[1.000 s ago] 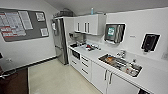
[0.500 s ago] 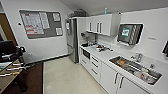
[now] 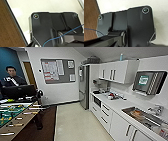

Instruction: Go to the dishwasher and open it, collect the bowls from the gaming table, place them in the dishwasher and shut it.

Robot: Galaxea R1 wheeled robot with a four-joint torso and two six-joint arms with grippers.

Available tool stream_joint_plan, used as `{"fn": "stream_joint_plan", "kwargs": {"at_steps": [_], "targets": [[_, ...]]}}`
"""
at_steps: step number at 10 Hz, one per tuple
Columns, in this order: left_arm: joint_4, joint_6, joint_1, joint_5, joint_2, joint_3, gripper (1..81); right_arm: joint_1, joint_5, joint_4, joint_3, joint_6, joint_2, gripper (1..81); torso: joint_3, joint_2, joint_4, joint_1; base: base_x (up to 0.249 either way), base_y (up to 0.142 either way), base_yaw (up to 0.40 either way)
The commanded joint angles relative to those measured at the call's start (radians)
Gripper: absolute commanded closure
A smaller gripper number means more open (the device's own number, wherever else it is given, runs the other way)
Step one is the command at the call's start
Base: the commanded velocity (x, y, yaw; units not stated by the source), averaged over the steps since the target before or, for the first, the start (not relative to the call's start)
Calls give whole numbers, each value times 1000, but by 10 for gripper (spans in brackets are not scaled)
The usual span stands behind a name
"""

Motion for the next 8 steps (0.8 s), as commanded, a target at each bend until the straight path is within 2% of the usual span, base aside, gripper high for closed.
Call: {"fn": "stream_joint_plan", "kwargs": {"at_steps": [1,8], "targets": [[7,1,-47,48,-2,5,10,54,-44,-17,5,-3,16,10,0,0,0,0,0,0,350],[12,1,-47,50,12,5,10,58,-46,-17,4,-3,33,10,0,0,0,0,0,0,350]]}}
